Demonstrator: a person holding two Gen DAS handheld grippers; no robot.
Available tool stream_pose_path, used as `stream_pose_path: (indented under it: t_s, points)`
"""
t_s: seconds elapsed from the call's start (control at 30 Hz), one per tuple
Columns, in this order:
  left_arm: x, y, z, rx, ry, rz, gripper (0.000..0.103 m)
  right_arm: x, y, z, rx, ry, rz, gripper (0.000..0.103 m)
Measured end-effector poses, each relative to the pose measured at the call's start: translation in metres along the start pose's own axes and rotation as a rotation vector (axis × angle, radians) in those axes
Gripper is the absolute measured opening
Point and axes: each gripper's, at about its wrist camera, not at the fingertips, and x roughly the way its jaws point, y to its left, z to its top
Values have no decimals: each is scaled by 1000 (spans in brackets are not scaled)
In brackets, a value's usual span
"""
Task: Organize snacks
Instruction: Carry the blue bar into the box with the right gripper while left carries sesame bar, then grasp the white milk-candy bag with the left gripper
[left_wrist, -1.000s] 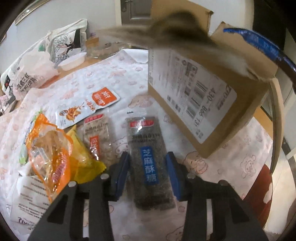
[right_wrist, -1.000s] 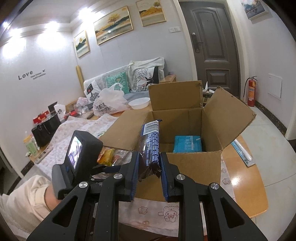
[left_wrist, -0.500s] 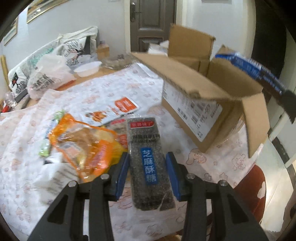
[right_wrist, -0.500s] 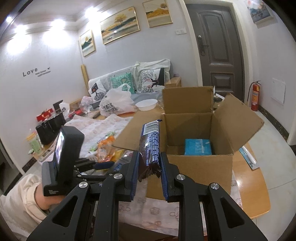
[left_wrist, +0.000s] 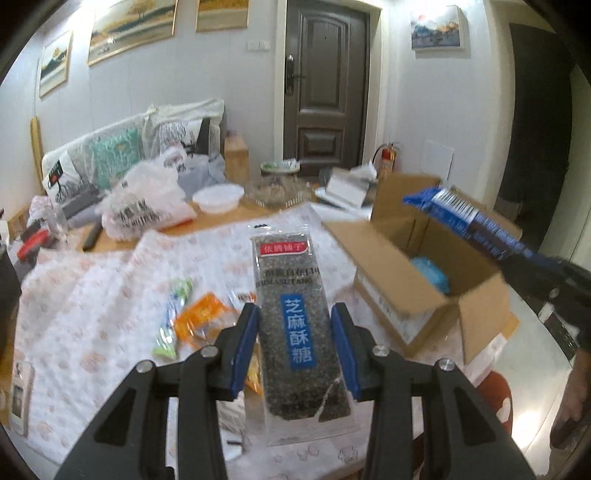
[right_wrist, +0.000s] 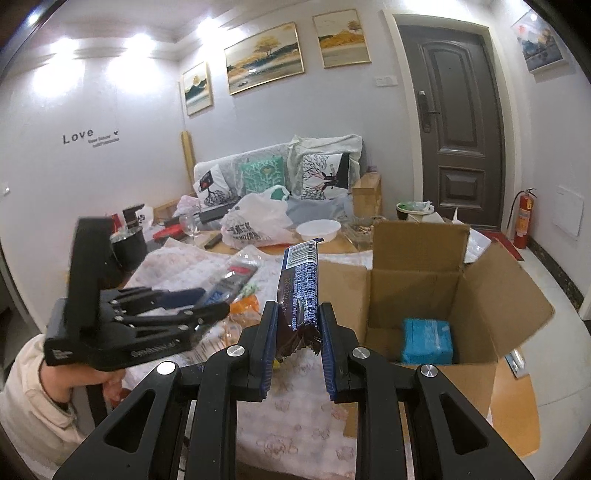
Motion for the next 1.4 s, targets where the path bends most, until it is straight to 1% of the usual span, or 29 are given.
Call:
stream_pose_path:
  t_s: [0.1,0.17,0.27,0.37,0.5,0.57,0.67,0.73,0.87,1.0,1.07,1.1,1.13,1.27,1.4]
  points:
    - [-5,-2,19,13,-27,-13,38,3,-3,8,-7,-13,-9,17]
    - [-5,-11,32,35,-45,-29,38,5,-10,14,-4,-16,-20,17]
    - [-3,-33,52,75,-67,-80,38,5,-26,19,7,-16,-43,17]
    - [6,-64,69,126,-72,-130,38,4,-43,17,21,-13,-75,17]
    - [29,-108,84,185,-40,-219,38,4,-74,12,63,4,-123,17]
    - [43,-127,88,212,-16,-244,38,7,-90,8,89,20,-137,17]
    - [67,-146,92,227,45,-287,38,14,-112,2,106,50,-163,17]
    - [85,-157,94,243,84,-287,38,18,-122,-1,109,66,-172,17]
    - [109,-160,94,228,151,-293,38,28,-137,-3,104,90,-175,17]
    - [123,-157,95,223,171,-288,39,34,-143,-4,108,109,-168,20]
    - [126,-154,95,217,168,-289,44,36,-147,-5,118,110,-168,20]
    - [126,-153,96,212,164,-292,49,36,-146,-6,122,109,-166,20]
    - [126,-152,97,204,159,-294,52,35,-146,-7,124,109,-165,21]
    - [118,-143,99,190,141,-292,53,33,-141,-4,125,110,-164,22]
    - [102,-123,99,163,118,-278,54,32,-130,1,113,110,-150,22]
